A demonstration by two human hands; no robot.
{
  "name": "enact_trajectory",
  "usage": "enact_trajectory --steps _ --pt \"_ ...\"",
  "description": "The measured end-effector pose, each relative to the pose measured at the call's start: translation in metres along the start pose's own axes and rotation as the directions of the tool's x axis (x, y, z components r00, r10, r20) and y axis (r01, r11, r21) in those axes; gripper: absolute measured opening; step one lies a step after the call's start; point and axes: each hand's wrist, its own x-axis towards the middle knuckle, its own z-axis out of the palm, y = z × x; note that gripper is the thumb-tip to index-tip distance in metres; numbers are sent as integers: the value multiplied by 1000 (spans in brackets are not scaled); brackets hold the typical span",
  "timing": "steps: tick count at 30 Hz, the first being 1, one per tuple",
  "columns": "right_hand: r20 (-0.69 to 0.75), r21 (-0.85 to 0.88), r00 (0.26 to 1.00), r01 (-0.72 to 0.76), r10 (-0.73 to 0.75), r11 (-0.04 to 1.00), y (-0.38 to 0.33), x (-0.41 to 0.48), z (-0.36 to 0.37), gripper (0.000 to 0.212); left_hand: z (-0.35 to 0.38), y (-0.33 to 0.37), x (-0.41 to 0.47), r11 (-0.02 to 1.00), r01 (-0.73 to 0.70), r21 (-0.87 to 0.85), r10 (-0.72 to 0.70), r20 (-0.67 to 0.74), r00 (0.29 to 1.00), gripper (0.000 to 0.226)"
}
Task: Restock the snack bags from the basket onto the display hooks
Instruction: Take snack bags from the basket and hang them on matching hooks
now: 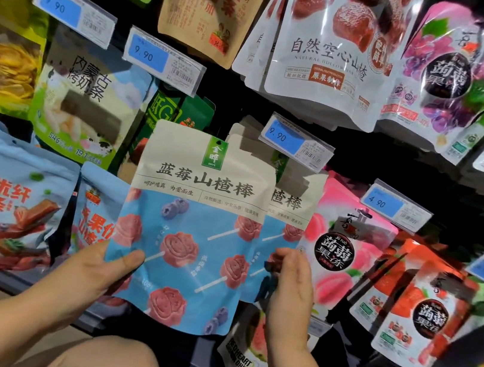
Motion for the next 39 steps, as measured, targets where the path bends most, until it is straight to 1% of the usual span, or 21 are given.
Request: enact_trajectory --steps 2,3,5,7,8,9,10,13,14,17,18,20,21,24,26,27,29,30,33,34,39 --pt "124 70 990 -71 62 995 -3 -3 -1 49 5 -6 3 999 -20 49 18 31 999 49" --pt "186 89 978 -110 92 990 -3 -4 -1 54 7 -9 5 996 -9 88 8 13 1000 48" --pt "297 105 945 -177 139 978 -6 -6 0 58 4 -19 11 984 -1 177 -2 17 1000 23" --pt "384 125 912 -206 144 971 -5 -8 0 56 8 -20 13 972 -29 232 15 62 998 20" --pt "416 137 897 -222 147 966 -6 -11 0 58 7 -22 14 971 -45 235 26 86 996 23" --pt "440 145 886 -234 149 961 -6 -12 0 62 9 -22 15 970 -51 236 27 105 994 35" --pt "447 149 882 -240 151 959 -5 -13 -1 65 10 -21 15 968 -49 248 26 95 995 40" --pt "429 158 888 -252 164 955 -3 -14 -7 70 22 -23 14 971 -40 236 16 103 995 22" --pt "424 164 889 -262 171 951 -2 -14 -9 75 27 -20 12 976 -35 213 9 120 993 27" --pt "390 186 901 -276 187 943 3 -16 -14 81 33 -18 11 986 -59 159 23 217 976 66" --pt "372 190 909 -274 189 943 4 -16 -15 79 34 -19 12 983 -66 170 28 216 976 59" --pt "332 191 926 -250 177 949 5 -16 -18 70 37 -26 18 980 -55 189 18 191 981 24" --pt "314 198 935 -236 167 951 6 -15 -20 64 40 -27 21 980 -43 194 7 183 983 12" --pt "274 221 952 -203 139 954 2 -12 -24 57 46 -27 26 968 -11 252 -40 196 980 9" --pt "261 201 958 -176 121 964 1 -10 -25 56 50 -26 29 970 7 241 -61 216 975 31" --pt "253 191 961 -166 115 968 1 -9 -25 56 51 -27 32 977 27 213 -74 218 973 34" --pt "234 174 966 -149 106 973 2 -7 -25 52 55 -27 36 983 48 176 -88 224 971 25" --pt "225 174 969 -144 103 974 2 -5 -25 49 57 -26 37 985 55 163 -92 226 970 26" --pt "208 179 972 -147 108 973 4 -1 -24 44 60 -27 41 989 52 137 -82 226 971 54" --pt "200 176 974 -144 108 974 5 1 -24 44 60 -27 42 989 50 142 -82 229 970 60" --pt "185 169 978 -130 98 977 4 6 -24 49 64 -29 48 990 71 119 -94 195 976 48"
